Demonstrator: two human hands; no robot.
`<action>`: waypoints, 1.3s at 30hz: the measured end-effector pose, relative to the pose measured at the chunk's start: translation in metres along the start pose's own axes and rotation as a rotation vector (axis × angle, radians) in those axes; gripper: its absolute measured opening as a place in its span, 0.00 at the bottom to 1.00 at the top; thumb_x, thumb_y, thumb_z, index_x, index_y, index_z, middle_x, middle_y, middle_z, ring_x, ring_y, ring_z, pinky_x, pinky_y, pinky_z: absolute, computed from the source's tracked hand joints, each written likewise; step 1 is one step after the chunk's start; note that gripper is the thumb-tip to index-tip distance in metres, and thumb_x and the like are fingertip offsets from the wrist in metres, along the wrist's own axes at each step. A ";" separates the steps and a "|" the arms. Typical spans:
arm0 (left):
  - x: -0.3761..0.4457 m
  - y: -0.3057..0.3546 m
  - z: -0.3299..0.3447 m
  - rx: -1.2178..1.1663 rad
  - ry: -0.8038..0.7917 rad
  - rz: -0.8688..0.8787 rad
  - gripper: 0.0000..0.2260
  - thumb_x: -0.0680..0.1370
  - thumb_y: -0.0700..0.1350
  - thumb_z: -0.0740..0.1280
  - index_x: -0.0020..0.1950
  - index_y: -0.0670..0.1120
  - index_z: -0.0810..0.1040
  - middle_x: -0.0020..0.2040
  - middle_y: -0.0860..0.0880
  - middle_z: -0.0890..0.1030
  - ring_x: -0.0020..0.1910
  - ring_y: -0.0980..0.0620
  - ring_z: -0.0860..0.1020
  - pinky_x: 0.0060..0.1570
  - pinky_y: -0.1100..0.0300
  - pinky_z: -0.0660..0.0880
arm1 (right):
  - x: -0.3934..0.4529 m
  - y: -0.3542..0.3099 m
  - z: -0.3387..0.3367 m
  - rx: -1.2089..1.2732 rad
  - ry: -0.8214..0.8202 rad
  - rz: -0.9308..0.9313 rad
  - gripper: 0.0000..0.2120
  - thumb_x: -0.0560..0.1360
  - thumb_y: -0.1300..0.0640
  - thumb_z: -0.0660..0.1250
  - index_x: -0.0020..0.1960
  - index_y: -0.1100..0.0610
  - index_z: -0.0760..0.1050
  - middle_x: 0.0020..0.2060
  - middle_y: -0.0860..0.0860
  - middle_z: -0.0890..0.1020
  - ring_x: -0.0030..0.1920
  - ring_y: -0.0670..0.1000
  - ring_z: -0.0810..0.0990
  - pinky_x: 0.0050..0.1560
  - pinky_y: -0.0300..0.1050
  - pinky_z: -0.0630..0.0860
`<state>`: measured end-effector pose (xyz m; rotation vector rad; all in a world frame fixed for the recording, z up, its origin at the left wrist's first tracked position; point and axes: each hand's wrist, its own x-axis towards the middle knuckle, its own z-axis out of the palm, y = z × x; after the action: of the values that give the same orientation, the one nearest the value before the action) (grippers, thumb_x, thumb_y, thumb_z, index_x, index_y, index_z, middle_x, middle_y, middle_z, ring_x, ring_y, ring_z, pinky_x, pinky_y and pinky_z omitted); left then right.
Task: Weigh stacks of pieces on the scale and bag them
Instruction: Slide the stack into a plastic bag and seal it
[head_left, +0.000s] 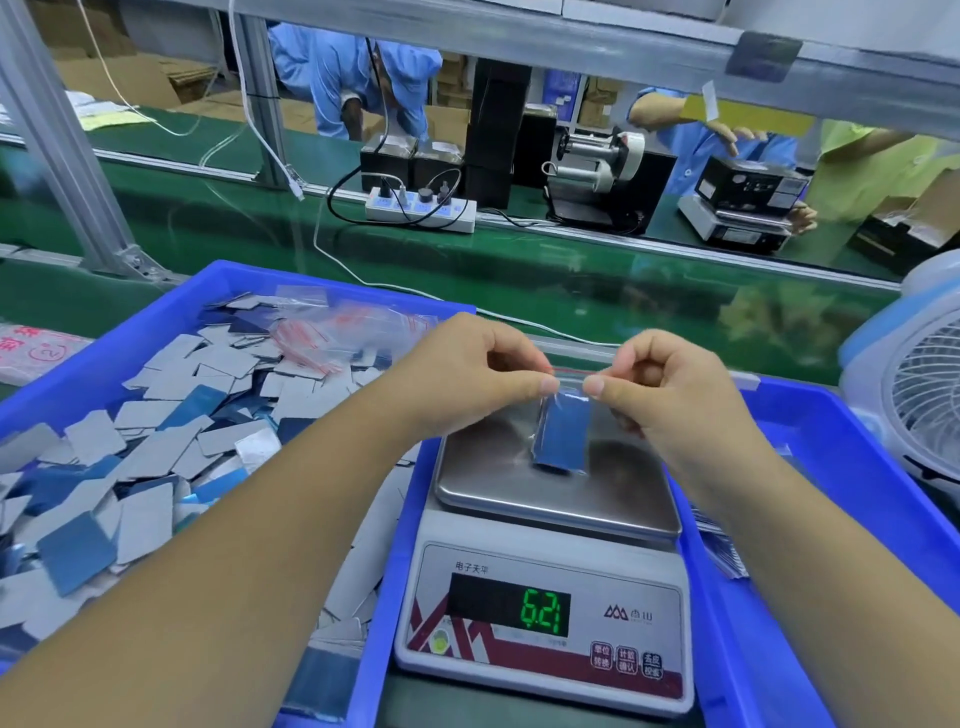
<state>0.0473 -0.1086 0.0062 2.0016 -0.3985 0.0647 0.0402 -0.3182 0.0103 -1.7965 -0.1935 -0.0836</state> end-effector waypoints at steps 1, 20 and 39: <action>0.000 0.000 0.001 0.064 0.012 0.008 0.02 0.74 0.49 0.76 0.45 0.55 0.86 0.41 0.58 0.85 0.41 0.61 0.81 0.44 0.71 0.74 | 0.001 0.004 0.001 -0.140 0.043 -0.027 0.12 0.71 0.62 0.76 0.36 0.51 0.75 0.29 0.52 0.78 0.29 0.50 0.72 0.34 0.46 0.69; 0.004 -0.012 -0.007 0.149 0.253 -0.078 0.16 0.82 0.56 0.61 0.44 0.50 0.83 0.21 0.56 0.63 0.24 0.59 0.65 0.34 0.60 0.65 | -0.005 0.003 0.006 -0.564 0.002 -0.209 0.07 0.74 0.57 0.70 0.38 0.49 0.78 0.27 0.36 0.76 0.28 0.40 0.71 0.30 0.29 0.64; 0.004 -0.014 -0.004 0.139 0.225 -0.083 0.15 0.82 0.55 0.62 0.43 0.50 0.82 0.21 0.56 0.63 0.29 0.57 0.67 0.40 0.58 0.68 | -0.005 0.007 0.007 -0.564 -0.058 -0.187 0.07 0.74 0.57 0.70 0.38 0.49 0.77 0.27 0.40 0.75 0.27 0.41 0.71 0.29 0.29 0.65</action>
<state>0.0556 -0.1003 -0.0028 2.1174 -0.1704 0.2691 0.0365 -0.3135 0.0009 -2.3399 -0.4097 -0.2383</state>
